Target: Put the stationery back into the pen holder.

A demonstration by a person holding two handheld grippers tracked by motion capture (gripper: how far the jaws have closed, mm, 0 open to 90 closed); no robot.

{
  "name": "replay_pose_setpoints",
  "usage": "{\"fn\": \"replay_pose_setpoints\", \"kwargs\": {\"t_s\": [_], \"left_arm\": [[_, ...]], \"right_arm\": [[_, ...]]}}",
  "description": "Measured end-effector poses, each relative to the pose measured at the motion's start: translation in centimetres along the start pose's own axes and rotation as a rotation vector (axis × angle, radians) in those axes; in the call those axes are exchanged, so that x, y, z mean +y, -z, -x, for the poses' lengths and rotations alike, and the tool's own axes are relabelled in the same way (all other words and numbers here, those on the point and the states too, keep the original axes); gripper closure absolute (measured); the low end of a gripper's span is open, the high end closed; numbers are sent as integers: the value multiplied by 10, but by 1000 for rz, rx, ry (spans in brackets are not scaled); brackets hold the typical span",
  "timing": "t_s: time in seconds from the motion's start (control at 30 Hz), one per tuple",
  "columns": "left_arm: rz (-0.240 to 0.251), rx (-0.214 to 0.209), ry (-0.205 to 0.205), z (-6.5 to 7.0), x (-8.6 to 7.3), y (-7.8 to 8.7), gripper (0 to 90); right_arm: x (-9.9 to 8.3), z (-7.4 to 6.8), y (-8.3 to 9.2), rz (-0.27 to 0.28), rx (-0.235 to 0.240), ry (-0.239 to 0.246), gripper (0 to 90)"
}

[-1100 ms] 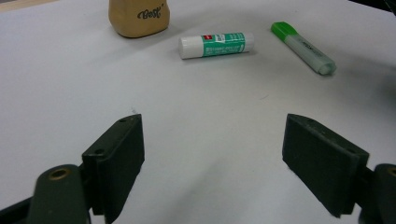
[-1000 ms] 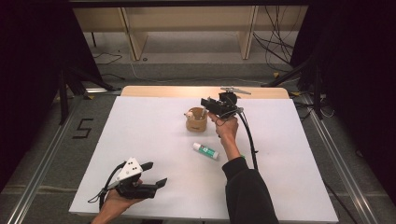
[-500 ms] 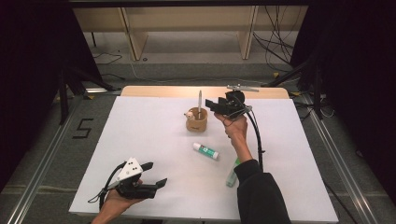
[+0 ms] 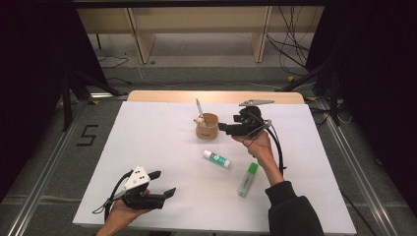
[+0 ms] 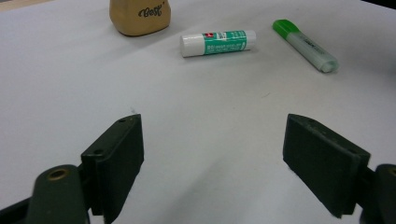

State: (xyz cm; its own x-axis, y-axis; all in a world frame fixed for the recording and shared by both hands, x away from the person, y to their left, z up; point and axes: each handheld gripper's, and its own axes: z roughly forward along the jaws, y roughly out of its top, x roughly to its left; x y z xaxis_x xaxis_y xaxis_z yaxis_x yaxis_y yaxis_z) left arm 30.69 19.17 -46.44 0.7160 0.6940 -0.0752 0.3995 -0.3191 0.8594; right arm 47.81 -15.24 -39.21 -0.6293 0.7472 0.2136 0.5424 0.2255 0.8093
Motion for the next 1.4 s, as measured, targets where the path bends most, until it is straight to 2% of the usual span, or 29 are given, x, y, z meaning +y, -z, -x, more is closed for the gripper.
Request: {"fn": "replay_pose_setpoints", "kwargs": {"t_s": [0.27,0.57,1.13,1.4], "left_arm": [[9,6,7,-1,0,0,196],[29,-9,32,-3,1,2,171],[38,-9,39,-4,1,4,158],[48,-9,40,-4,2,4,159]], "right_arm": [[-8,-10,-1,-81,21,72,233],[-10,-19,-8,-135,34,114,234],[-16,-37,-33,-298,34,221,250],[-20,-42,-47,-356,52,231,280]]}}
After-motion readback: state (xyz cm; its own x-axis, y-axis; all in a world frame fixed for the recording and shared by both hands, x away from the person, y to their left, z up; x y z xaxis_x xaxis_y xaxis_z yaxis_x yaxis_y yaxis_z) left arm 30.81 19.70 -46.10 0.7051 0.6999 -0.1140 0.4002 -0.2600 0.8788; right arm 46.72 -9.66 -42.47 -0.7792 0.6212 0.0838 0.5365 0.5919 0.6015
